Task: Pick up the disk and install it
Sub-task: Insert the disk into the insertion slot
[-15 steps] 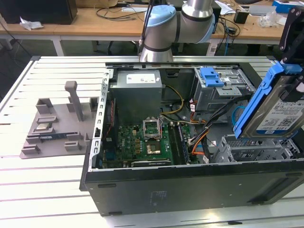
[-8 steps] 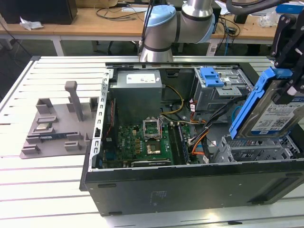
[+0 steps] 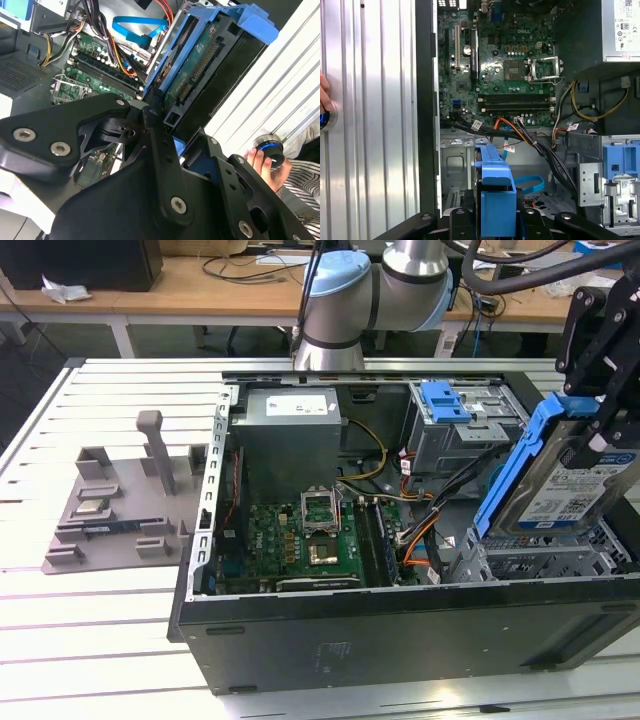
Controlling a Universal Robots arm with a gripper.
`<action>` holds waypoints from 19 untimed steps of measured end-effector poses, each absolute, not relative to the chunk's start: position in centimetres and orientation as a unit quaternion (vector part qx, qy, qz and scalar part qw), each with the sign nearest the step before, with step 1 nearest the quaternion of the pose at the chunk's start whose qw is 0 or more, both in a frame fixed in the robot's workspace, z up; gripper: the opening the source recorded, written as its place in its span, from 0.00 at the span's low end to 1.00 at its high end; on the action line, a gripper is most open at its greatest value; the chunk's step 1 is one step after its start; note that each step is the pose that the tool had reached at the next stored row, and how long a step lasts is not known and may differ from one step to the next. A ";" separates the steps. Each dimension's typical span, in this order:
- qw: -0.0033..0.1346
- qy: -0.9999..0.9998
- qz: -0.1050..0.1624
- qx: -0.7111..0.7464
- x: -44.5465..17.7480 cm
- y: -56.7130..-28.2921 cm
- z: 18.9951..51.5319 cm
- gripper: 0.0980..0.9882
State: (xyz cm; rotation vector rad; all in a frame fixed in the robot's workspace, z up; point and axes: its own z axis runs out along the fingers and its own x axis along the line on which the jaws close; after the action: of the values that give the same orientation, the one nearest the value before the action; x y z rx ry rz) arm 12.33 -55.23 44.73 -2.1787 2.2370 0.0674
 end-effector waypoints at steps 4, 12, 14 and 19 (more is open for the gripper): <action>0.009 0.716 0.021 -0.698 12.3 -55.2 44.3 0.30; 0.009 0.716 0.021 -0.698 12.3 -55.2 43.3 0.30; 0.009 0.716 0.021 -0.698 12.3 -55.2 43.0 0.30; 0.009 0.716 0.021 -0.698 12.3 -55.2 42.6 0.30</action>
State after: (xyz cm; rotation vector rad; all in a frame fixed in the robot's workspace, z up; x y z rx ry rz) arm 12.34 -55.24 42.61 -2.1789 2.2372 0.0669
